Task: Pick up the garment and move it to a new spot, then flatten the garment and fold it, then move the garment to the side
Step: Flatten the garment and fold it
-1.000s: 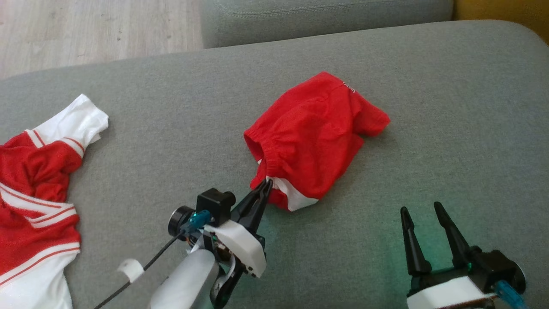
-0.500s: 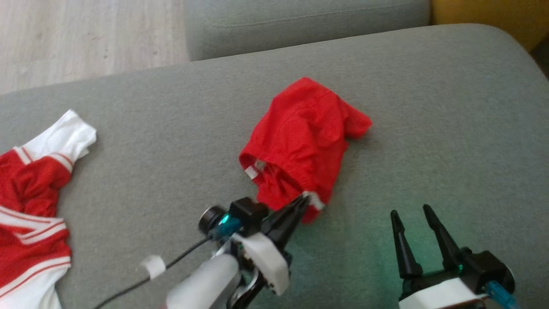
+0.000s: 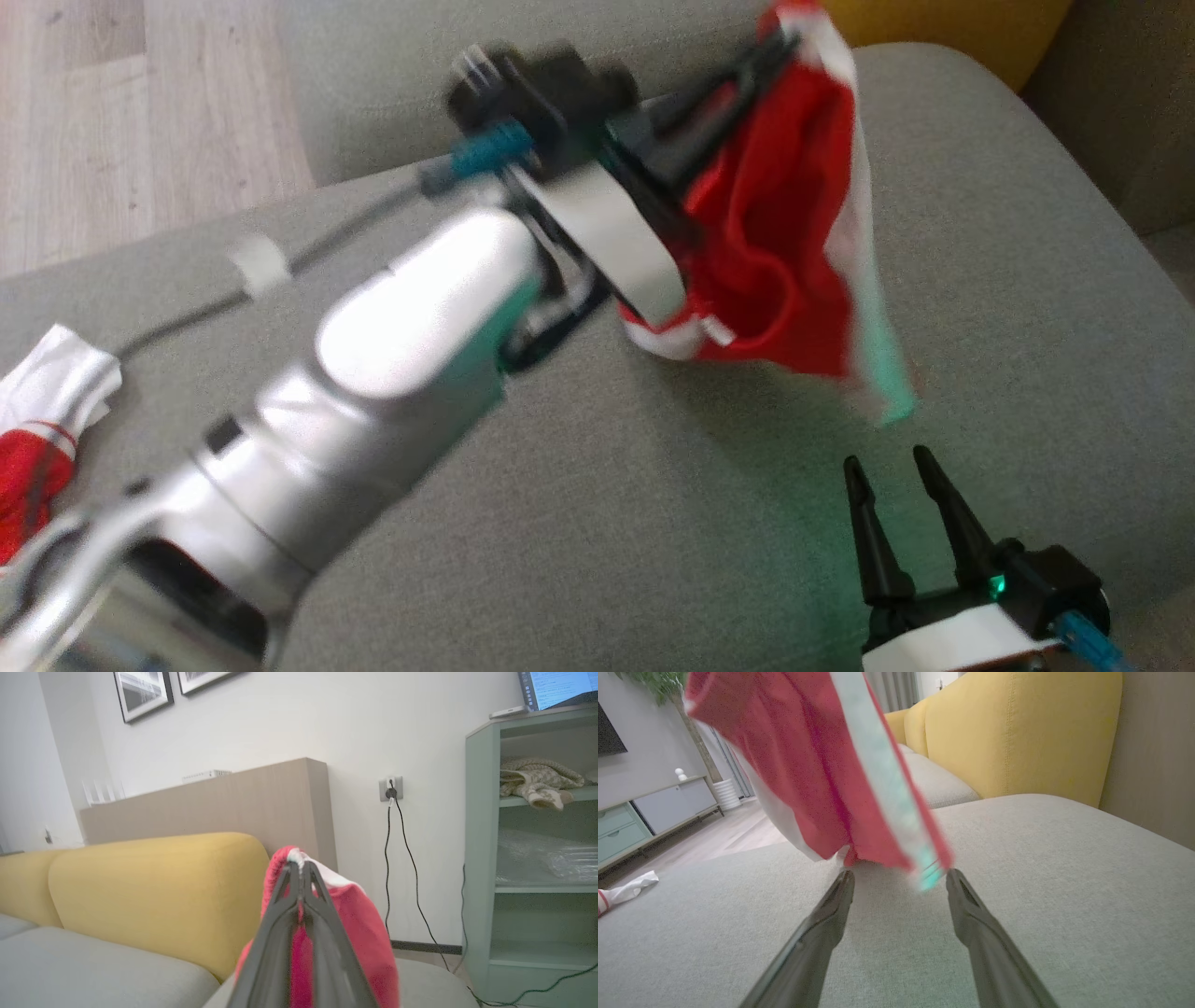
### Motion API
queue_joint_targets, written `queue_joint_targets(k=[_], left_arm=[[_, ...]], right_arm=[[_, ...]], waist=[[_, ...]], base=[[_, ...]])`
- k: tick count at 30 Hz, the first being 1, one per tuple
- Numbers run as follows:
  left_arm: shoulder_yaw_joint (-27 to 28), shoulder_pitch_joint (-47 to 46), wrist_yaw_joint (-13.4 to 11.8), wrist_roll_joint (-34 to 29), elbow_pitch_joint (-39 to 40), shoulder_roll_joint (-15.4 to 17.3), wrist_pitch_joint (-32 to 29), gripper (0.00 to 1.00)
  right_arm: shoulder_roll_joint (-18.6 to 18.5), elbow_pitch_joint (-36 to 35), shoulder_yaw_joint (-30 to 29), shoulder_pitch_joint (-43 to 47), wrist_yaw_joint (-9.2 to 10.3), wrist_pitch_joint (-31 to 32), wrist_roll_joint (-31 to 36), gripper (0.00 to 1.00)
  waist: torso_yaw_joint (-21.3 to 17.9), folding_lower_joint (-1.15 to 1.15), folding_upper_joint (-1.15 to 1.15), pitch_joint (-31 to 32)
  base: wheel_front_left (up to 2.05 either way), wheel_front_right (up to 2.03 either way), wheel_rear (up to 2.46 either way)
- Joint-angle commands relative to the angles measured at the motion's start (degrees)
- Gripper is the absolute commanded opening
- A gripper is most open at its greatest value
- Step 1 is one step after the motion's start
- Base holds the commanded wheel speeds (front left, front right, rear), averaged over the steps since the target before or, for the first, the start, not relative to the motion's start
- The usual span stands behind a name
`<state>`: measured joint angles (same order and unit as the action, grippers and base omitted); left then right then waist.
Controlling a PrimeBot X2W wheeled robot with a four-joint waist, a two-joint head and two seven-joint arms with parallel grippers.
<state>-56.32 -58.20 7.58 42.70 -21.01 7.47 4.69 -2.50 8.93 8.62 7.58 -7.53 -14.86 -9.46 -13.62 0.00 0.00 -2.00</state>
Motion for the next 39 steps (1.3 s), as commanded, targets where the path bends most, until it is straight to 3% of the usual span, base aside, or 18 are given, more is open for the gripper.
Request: queue_joint_targets(k=[1,6,15,25,36,37,38,39], left_arm=[[3.0,-3.3,-0.1,0.6,0.6,2.6,0.4,0.00],[2.7,1.7,-0.4,2.4,-1.2,6.8,0.2,0.00],[2.3,15.3,-3.6,3.6,-6.6,12.6,5.1,0.00],[4.3,14.1,-2.8,3.7,-12.6,12.5,8.8,0.00],[4.1,12.0,-1.6,3.2,-15.0,11.1,9.6,0.00],[4.0,11.9,-1.6,3.2,-15.1,11.0,9.6,0.00],[3.9,11.7,-1.5,3.1,-15.2,10.9,9.7,0.00],[3.9,11.6,-1.4,3.1,-15.3,10.8,9.7,0.00]], right_arm=[[-0.4,-2.4,1.0,-2.0,0.04,-0.1,-0.6,1.00],[-0.4,-3.5,0.5,-1.3,0.04,-0.1,-1.3,1.00],[-0.4,-1.9,-0.2,-1.0,0.04,-0.1,-1.7,1.00],[-0.4,1.4,1.1,-2.9,0.04,-0.1,1.9,1.00],[-0.4,6.4,-0.4,-4.4,0.04,-0.1,-1.8,1.00],[-0.4,7.1,-0.3,-4.8,0.04,-0.1,-2.4,0.71],[-0.4,7.9,0.1,-5.1,0.04,-0.1,-2.8,0.71],[-0.4,8.6,0.3,-5.5,0.04,-0.1,-3.2,0.57]], waist=[[-0.3,0.00,0.00,0.5],[0.7,0.00,0.00,0.0],[5.3,0.00,0.00,-4.3],[7.8,0.00,0.00,-5.8],[9.2,0.00,0.00,-6.4],[9.3,0.00,0.00,-6.5],[9.5,0.00,0.00,-6.6],[9.7,0.00,0.00,-6.6]], base=[[0.00,0.00,0.00],[0.00,0.00,0.00],[0.00,0.00,0.00],[0.00,0.00,0.00],[0.00,0.00,0.00],[0.00,0.00,0.00],[0.00,0.00,0.00],[0.00,0.00,0.00]])
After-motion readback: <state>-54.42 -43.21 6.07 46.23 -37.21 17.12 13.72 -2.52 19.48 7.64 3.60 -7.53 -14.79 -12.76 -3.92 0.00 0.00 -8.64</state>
